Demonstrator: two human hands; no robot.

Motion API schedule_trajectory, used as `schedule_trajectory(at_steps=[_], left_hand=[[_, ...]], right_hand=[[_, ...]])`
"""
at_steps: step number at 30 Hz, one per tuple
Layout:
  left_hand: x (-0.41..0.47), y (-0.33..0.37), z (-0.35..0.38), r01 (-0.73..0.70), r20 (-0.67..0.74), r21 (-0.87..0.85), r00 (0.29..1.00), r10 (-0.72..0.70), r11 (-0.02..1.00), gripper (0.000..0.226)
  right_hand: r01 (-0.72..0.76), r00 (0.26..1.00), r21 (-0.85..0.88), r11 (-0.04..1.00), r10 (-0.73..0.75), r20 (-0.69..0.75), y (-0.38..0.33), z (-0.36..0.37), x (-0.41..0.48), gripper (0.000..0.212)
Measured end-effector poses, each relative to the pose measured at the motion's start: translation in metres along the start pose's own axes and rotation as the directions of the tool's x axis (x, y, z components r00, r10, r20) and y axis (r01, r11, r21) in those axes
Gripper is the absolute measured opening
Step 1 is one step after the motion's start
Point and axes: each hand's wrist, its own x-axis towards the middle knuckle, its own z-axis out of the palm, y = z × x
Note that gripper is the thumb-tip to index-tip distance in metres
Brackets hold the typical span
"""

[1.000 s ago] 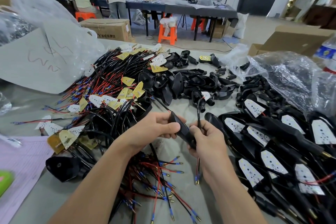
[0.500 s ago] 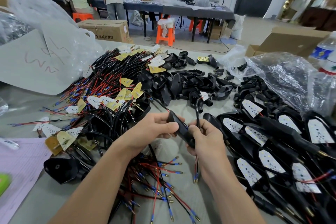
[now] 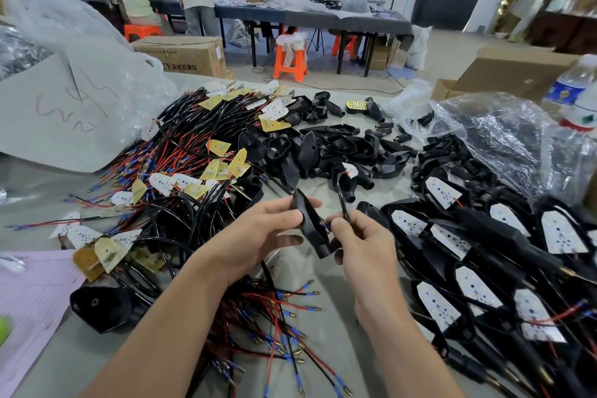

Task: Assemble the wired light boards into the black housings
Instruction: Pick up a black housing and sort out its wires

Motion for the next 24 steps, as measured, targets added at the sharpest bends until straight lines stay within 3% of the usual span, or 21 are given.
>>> schedule_trajectory(at_steps=[5,9,17,24], left_hand=[[-0.003,0.007,-0.003,0.023,-0.027,-0.223,0.999,-0.03,0.975,0.04],[-0.003,0.007,0.003,0.081,-0.068,-0.238,0.993,-0.1,0.968,0.046],[0.0,0.004,0.008,0.095,-0.093,-0.236,0.988,-0.12,0.967,0.043],[0.003,0.0,0.009,0.084,-0.117,-0.229,0.987,-0.113,0.97,0.038]], right_hand=[[0.078,0.993,0.217,0.973,-0.055,-0.109,-0.01,-0.005,0.003,0.023],[0.157,0.987,0.256,0.954,-0.163,0.002,-0.017,-0.003,-0.002,0.026],[0.034,0.998,0.452,0.892,-0.055,0.035,-0.019,-0.003,0.0,0.03],[-0.002,0.998,0.482,0.876,-0.028,0.056,-0.021,-0.008,-0.001,0.032]])
